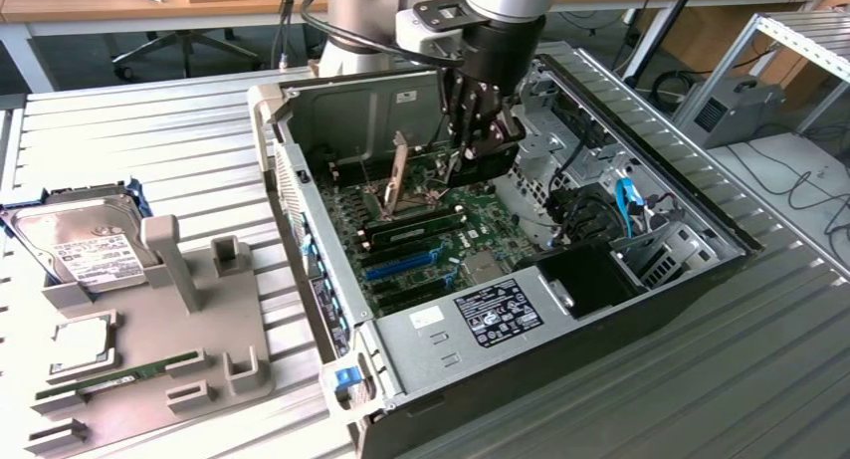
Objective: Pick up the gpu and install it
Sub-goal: 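Insert the gpu into the slot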
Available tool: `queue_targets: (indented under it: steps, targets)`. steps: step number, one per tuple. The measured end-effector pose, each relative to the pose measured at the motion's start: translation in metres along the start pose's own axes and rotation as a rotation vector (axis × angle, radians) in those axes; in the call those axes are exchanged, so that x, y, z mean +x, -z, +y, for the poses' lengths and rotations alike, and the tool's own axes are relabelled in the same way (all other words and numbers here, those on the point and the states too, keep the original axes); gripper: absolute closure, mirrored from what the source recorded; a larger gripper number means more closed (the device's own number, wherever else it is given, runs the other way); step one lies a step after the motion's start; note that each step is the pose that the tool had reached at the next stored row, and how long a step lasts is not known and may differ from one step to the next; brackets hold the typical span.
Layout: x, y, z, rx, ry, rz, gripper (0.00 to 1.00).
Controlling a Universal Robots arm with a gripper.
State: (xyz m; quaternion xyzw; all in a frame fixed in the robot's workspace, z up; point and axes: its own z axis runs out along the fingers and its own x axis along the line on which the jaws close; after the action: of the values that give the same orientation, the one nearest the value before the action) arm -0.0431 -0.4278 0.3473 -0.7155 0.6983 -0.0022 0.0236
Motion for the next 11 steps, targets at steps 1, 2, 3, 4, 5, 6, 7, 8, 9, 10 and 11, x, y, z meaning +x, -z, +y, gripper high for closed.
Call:
queue_targets:
  steps: [1,2,3,4,5,6,7,8,9,10,11]
  targets:
    - [0.0003,-0.0002,0.0004,0.0000,0.000,0.0000,0.74]
    - [0.0005,-0.0004,0.0007,0.0000,0.000,0.0000,0.74]
    - [0.0007,-0.0006,0.0009,0.0000,0.000,-0.0001,0.74]
    - [0.0009,-0.0007,0.0011,0.0000,0.000,-0.0001,0.74]
    - [0.0010,-0.0009,0.0014,0.0000,0.000,0.0000,0.74]
    - [0.0013,-0.0011,0.0017,0.0000,0.000,0.0000,0.74]
    - [0.0014,-0.0012,0.0018,0.0000,0.000,0.0000,0.74]
    - [0.0016,-0.0014,0.0020,0.0000,0.000,0.0000,0.74]
    - [0.0018,-0.0016,0.0022,0.0000,0.000,0.0000,0.74]
    - [0.0020,-0.0018,0.0024,0.0000,0.000,0.0000,0.74]
    - [0.0022,-0.0019,0.0025,0.0000,0.000,0.0000,0.74]
